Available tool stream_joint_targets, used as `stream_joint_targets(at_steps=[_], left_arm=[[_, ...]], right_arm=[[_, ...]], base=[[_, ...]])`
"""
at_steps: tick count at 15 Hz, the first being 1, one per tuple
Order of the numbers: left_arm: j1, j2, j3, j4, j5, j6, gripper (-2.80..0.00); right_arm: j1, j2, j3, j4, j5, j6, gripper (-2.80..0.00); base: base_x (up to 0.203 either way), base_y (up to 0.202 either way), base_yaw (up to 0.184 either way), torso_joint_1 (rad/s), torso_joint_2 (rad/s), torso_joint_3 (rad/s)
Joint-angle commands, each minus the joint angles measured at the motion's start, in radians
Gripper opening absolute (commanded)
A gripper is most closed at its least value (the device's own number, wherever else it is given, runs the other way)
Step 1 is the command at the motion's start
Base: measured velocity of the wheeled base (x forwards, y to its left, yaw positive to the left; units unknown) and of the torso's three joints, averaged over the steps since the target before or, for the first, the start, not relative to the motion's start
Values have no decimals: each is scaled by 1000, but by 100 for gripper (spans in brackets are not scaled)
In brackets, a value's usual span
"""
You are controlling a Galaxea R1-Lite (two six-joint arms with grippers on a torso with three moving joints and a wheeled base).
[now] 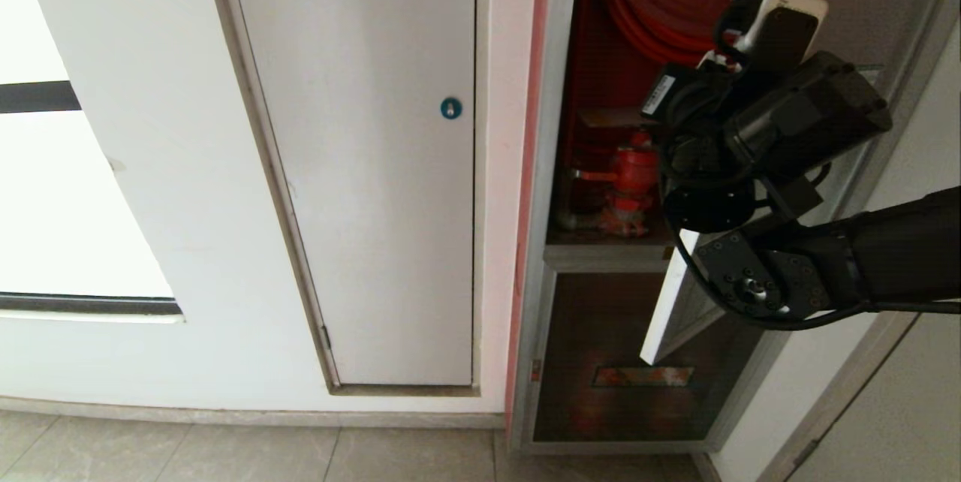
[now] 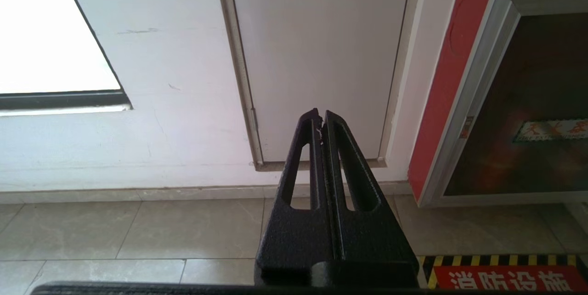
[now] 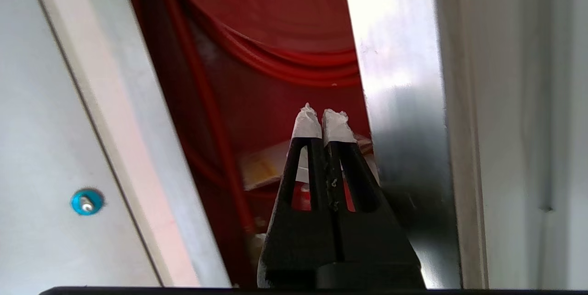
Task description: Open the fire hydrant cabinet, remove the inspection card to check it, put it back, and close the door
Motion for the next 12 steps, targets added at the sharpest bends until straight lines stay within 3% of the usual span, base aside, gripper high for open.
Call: stream_joint_targets(at_steps=[1,12], left_arm=[[-1,1,2,0,0,0,-280],[-1,1,2,0,0,0,-280]], right_arm=[[-9,-70,45,-10,-7,-2,-280],[-102,-489,384,3,-4,0,-280]], base=[[0,0,0,0,0,0],[0,0,0,0,0,0]])
